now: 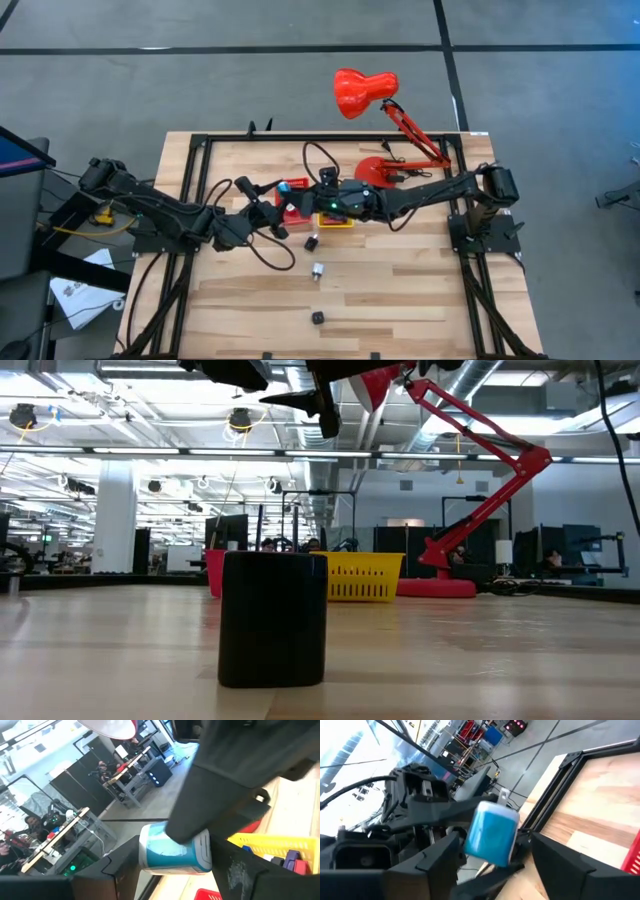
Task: Pick & Place Office items
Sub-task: Put the light blue charger adapter into the red basket
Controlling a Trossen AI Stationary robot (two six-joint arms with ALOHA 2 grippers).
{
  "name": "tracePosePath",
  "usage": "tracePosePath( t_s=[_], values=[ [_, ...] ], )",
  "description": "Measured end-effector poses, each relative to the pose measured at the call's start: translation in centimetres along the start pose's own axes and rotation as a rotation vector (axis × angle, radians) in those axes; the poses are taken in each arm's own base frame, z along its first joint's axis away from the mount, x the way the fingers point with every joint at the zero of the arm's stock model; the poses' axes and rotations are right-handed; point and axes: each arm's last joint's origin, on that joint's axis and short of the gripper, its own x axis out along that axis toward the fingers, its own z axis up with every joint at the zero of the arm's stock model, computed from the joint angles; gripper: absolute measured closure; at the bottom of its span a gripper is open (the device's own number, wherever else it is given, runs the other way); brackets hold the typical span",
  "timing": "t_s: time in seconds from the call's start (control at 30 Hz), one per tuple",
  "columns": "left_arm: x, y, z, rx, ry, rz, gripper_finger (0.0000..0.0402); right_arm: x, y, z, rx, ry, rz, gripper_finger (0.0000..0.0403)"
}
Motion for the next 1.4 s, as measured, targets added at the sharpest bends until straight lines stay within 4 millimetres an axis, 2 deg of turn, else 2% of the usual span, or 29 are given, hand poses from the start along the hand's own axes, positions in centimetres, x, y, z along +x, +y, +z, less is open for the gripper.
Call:
tracePosePath(
  t_s=[0.33, 0.43, 0.53, 0.87, 1.03, 1.2, 1.4],
  values=[
    [0.00, -0.03, -0.07, 0.022, 0.004, 0.003, 0.0199, 0.00, 0.21, 0.21, 0.018, -0.008, 0.022, 0.0270],
    [0.01, -0.02, -0.08, 0.025, 0.005, 0.006, 0.0198, -0.09, 0.32, 0.03, 0.018, -0.008, 0.021, 0.0285],
    [0.00, -0.02, -0.06, 0.010, 0.004, 0.007, 0.0196, -0.09, 0.28, 0.00, 0.009, -0.005, 0.018, 0.0276],
    [0.00, -0.04, 0.01, -0.004, -0.004, -0.011, 0.0200, -0.09, 0.38, -0.12, 0.003, 0.040, 0.050, 0.0181],
    [0.00, -0.10, 0.02, -0.001, -0.010, -0.030, 0.0198, 0.10, 0.14, -0.25, 0.003, 0.053, 0.052, 0.0156],
    [0.01, -0.09, 0.02, 0.000, -0.010, -0.029, 0.0198, 0.11, 0.12, -0.22, 0.019, 0.052, 0.050, 0.0167],
    [0.00, -0.08, 0.02, 0.000, -0.008, -0.024, 0.0197, 0.12, 0.05, -0.20, 0.018, 0.049, 0.043, 0.0226]
  ],
)
